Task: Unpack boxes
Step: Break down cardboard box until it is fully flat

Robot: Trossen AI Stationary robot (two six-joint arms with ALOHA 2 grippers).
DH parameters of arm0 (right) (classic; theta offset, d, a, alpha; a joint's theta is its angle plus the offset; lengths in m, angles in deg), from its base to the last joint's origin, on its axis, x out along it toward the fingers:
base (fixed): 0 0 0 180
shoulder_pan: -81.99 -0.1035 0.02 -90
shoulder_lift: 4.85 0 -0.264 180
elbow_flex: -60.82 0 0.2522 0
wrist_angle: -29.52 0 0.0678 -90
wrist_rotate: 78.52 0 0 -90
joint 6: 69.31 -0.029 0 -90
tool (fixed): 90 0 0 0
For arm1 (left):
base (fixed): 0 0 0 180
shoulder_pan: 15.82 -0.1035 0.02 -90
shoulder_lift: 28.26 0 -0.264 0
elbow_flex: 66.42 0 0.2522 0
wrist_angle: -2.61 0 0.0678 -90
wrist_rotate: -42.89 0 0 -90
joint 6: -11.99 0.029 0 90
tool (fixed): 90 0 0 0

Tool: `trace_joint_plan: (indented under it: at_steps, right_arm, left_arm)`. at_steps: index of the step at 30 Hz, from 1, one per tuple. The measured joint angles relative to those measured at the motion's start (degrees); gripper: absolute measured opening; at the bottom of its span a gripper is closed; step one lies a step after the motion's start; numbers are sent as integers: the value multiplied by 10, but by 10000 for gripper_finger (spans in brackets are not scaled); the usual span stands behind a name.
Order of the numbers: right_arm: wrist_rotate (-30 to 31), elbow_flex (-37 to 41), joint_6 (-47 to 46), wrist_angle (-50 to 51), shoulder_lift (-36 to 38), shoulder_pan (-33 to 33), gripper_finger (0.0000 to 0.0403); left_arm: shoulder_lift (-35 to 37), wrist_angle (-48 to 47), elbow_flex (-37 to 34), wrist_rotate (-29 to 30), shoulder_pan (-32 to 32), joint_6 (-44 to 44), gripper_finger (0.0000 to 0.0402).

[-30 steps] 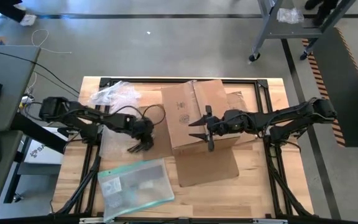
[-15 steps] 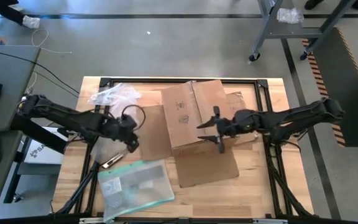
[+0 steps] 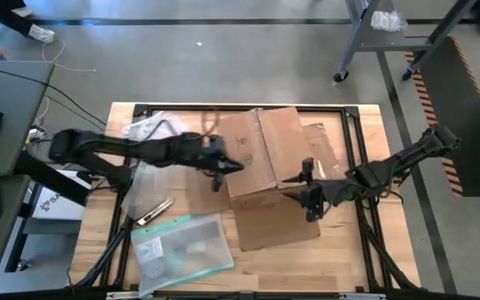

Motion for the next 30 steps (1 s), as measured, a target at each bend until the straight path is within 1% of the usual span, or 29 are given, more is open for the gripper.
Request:
trace_joint_plan:
  at_steps: [2,4,6,8,11,16,19,22,23,24,26,28,30]
  right_arm:
    - [15,0,-2,22,0,-8,181]
    - [17,0,-12,38,-3,-10,193]
    - [21,0,-12,40,-13,-9,204]
    - [41,0,-2,38,-31,-5,212]
    - [93,0,23,39,-65,-1,211]
    - [266,0,27,1,-103,-1,187]
    - [403,0,-20,-26,-108,-1,173]
    - [545,0,-69,-62,-95,-3,170]
    - [568,0,-83,-74,-86,-5,170]
    - [571,0,-98,-82,-72,-6,169]
    - [572,0,-167,-104,-38,-4,169]
    - [574,0,-230,-104,1,-1,169]
    - [574,0,-248,-93,39,-3,169]
  left_arm:
    - [-50,-12,50,-34,-9,18,1]
    - [-97,-47,100,-60,-16,35,0]
    - [-138,-113,144,-64,-23,47,0]
    - [-175,-182,181,-63,-30,58,0]
    - [-211,-242,218,-67,-35,64,0]
    - [-234,-263,226,-67,-33,65,0]
    - [-234,-269,226,-61,-25,65,0]
    - [-233,-278,225,-57,-19,65,0]
    - [-233,-280,224,-55,-18,65,0]
    - [-233,-283,224,-54,-16,65,0]
    - [-233,-291,225,-43,-12,65,0]
    - [-233,-297,225,-24,-8,66,0]
    - [-233,-297,224,-20,-6,70,0]
